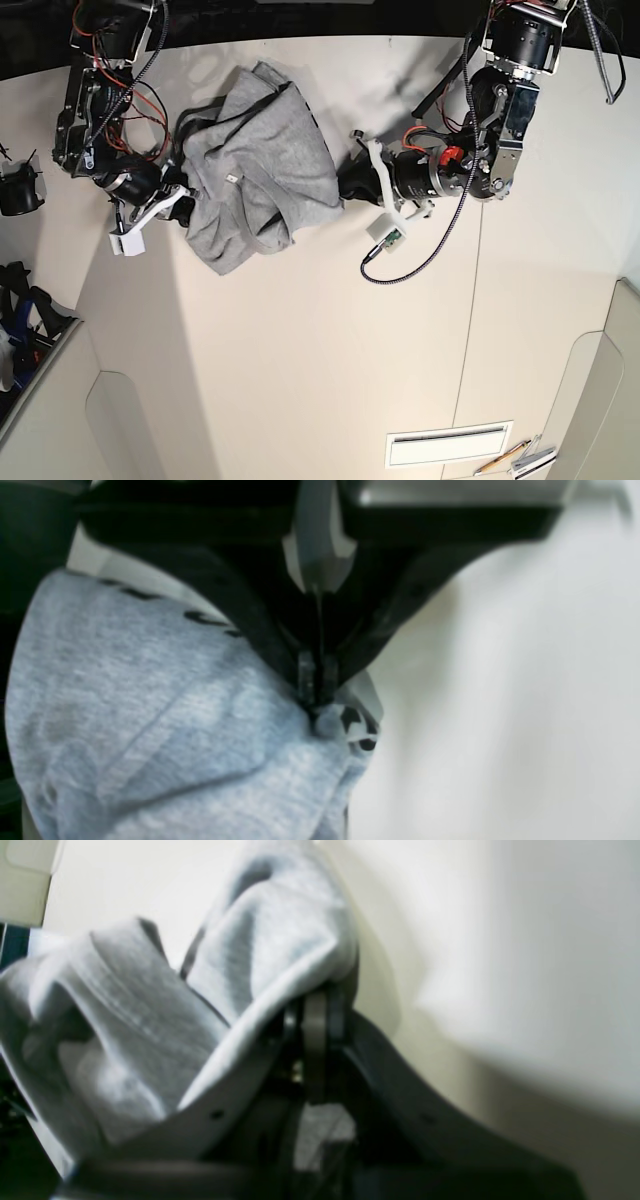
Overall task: Fold the T-shirt properly
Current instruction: 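Pull the bundle edges with both grippers to square the folded shirt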
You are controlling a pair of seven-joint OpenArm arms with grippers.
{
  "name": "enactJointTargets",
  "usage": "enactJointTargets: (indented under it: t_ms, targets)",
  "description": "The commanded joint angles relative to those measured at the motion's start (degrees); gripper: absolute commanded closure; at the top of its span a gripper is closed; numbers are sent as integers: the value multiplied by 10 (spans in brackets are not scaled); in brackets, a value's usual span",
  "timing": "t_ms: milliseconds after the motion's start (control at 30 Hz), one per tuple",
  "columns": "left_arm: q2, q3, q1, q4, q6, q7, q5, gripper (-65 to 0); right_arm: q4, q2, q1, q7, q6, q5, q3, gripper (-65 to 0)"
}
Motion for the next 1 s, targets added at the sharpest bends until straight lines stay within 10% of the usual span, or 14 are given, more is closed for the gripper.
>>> enactJointTargets:
  t_ms: [0,967]
  targets:
    - [-2,-1,1,14,-3,11,2,0,7,4,16,12,5,8,-8,0]
    - [-2,-1,146,146,-3,52,-13,0,-55,-53,87,77,-7,-75,-114,0]
